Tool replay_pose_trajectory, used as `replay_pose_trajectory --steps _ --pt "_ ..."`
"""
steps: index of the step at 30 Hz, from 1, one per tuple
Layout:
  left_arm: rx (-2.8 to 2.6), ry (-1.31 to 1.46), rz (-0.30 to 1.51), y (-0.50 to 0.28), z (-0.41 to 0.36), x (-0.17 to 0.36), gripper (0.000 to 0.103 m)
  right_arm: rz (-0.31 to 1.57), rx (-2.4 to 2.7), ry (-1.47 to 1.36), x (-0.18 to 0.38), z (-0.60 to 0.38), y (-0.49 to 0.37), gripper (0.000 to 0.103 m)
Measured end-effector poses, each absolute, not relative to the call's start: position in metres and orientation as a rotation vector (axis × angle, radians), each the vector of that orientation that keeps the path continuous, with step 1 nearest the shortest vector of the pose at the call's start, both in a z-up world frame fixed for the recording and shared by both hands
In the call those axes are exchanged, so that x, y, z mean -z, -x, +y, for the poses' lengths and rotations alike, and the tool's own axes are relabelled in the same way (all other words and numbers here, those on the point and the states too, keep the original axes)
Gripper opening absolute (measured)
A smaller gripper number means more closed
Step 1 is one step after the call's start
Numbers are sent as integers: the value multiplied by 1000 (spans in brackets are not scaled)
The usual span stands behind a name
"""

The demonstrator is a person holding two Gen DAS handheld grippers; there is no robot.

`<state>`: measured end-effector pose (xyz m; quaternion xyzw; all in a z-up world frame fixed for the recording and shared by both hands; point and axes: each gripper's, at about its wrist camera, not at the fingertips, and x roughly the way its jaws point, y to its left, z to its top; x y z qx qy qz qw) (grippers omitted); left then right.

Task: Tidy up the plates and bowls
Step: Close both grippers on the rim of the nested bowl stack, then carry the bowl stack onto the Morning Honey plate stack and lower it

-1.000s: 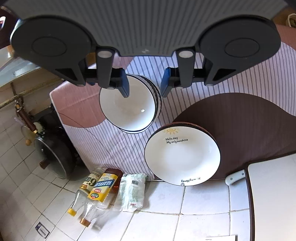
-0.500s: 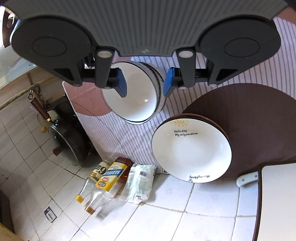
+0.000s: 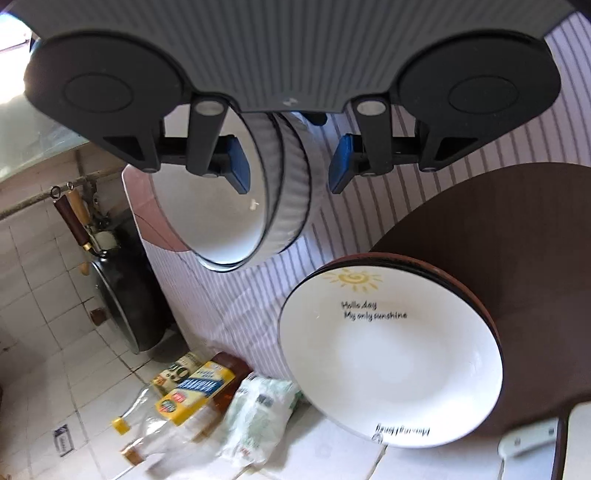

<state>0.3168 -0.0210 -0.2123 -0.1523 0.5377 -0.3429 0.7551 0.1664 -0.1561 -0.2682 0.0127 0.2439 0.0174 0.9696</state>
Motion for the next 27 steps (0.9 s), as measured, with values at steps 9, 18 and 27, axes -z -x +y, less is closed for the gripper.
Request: replay_pose_trajectory --steps 9,18,27 --pt "761 318 1192 -325 -35 223 43 481 -59 17 267 -155 -174 103" --pt "750 236 1148 -316 -42 220 35 487 -62 19 268 -156 -184 103" --pt "741 220 1148 -319 -47 220 37 481 -44 -46 265 -160 -189 103"
